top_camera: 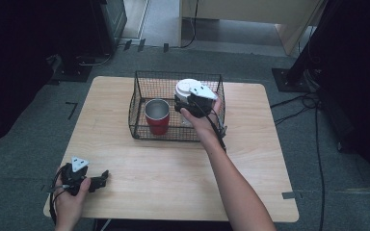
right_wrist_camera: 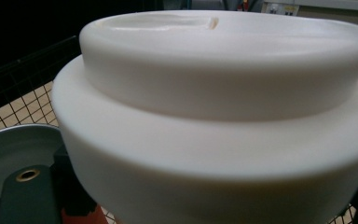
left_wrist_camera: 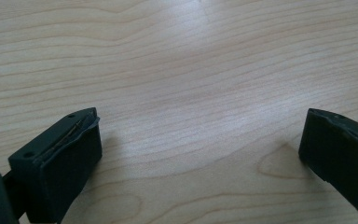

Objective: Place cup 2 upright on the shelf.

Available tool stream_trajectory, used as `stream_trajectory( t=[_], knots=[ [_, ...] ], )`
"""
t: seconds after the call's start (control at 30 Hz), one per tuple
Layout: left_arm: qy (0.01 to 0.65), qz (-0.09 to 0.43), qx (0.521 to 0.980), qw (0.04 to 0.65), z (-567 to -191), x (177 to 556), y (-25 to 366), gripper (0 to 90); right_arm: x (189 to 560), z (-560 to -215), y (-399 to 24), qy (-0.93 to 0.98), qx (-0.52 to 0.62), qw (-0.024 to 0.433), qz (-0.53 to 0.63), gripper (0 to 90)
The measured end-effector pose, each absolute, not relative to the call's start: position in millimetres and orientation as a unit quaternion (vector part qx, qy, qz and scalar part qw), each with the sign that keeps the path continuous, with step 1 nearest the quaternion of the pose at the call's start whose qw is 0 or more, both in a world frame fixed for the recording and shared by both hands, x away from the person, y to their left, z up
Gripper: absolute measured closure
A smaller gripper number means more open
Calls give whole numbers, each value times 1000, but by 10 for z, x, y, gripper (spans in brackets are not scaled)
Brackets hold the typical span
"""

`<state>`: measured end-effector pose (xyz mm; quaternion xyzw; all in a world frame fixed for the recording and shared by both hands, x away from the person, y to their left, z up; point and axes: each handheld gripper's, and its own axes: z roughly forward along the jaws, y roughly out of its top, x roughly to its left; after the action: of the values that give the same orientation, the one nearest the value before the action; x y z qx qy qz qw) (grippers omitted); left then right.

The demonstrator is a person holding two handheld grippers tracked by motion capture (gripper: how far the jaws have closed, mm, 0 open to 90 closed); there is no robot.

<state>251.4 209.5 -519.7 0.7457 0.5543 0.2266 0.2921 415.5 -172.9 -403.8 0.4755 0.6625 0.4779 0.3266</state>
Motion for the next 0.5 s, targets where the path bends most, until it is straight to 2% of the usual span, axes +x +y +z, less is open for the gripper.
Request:
stream_trajectory(
  t=[0.5],
  knots=[
    [554,227,746,292,-5197,2514,2094,0,4271,-4115,-1766,681,496,296,449,161]
  ],
)
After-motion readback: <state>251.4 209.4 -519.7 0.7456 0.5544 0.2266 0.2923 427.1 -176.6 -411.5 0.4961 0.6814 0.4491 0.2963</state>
